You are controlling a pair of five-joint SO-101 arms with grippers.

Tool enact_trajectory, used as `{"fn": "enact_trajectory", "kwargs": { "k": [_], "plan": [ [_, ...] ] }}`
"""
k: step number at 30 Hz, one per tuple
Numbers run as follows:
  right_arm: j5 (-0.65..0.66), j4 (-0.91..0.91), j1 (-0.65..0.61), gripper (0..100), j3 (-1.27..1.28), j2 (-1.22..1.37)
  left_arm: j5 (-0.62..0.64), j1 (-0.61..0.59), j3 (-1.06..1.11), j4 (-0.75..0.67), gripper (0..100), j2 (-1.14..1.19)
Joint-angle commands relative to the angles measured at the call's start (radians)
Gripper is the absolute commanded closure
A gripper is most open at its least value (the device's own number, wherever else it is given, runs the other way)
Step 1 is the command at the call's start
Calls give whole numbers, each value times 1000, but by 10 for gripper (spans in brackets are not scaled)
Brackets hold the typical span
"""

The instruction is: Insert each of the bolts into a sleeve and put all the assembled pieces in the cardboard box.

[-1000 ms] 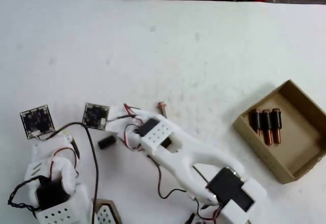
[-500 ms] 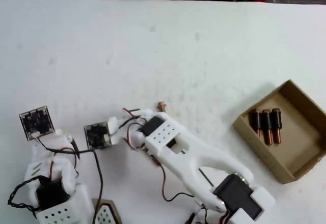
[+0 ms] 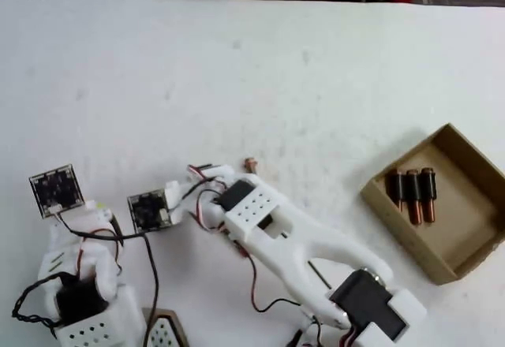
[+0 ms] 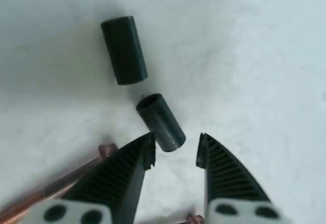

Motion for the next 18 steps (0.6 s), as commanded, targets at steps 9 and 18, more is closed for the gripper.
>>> {"fn": "enact_trajectory", "kwargs": {
  "k": [9,18],
  "plan": [
    [8,-76,-36,875,-11,18,-46,-116,-43,3,978,-12],
    [9,-183,-39,875,-15,157,-51,-136,-48,23,978,-12]
  ]
}}
